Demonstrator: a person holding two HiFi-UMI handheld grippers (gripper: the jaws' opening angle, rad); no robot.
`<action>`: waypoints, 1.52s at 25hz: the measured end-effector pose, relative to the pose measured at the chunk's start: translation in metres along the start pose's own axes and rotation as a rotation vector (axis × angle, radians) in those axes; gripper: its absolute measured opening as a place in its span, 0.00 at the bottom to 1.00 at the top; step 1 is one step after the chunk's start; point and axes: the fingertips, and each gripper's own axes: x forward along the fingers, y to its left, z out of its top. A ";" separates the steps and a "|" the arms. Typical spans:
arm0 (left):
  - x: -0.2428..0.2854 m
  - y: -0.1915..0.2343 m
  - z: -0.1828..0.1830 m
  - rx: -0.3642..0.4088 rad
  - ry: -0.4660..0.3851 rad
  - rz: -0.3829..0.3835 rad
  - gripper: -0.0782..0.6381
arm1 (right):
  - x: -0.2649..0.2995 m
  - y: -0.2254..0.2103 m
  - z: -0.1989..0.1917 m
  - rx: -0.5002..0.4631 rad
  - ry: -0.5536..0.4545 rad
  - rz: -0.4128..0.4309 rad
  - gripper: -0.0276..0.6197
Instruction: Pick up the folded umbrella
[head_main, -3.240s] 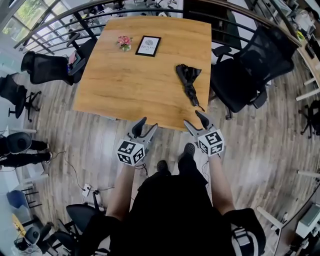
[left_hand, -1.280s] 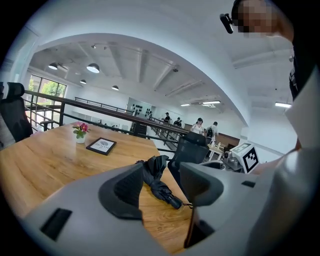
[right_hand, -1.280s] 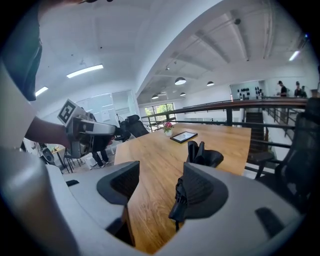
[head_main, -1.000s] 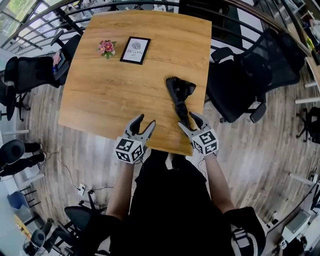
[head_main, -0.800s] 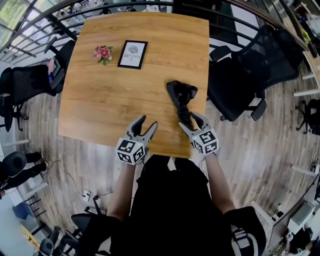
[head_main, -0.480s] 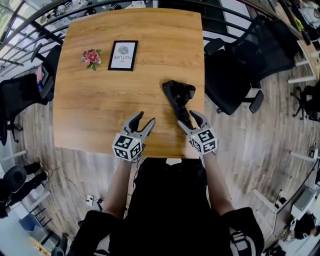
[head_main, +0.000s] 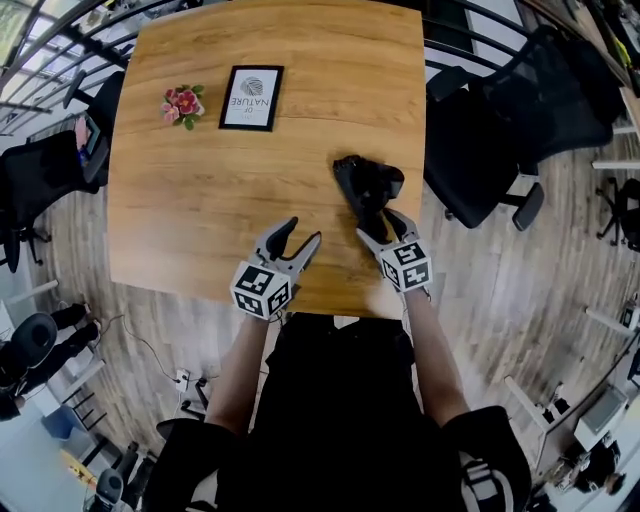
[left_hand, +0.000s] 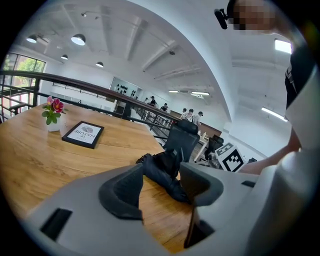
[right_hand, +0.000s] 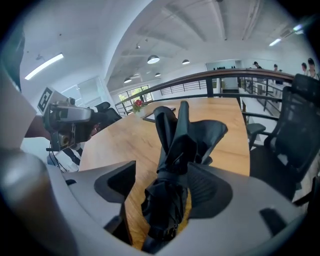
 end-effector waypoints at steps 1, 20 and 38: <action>0.001 0.002 -0.001 -0.003 0.005 0.008 0.46 | 0.005 -0.002 -0.001 0.005 0.008 0.001 0.57; -0.015 0.032 -0.013 -0.033 0.041 0.076 0.46 | 0.058 -0.028 -0.014 -0.004 0.113 -0.229 0.50; -0.049 0.024 -0.007 0.034 0.005 0.030 0.46 | 0.051 -0.028 -0.010 0.005 0.064 -0.281 0.43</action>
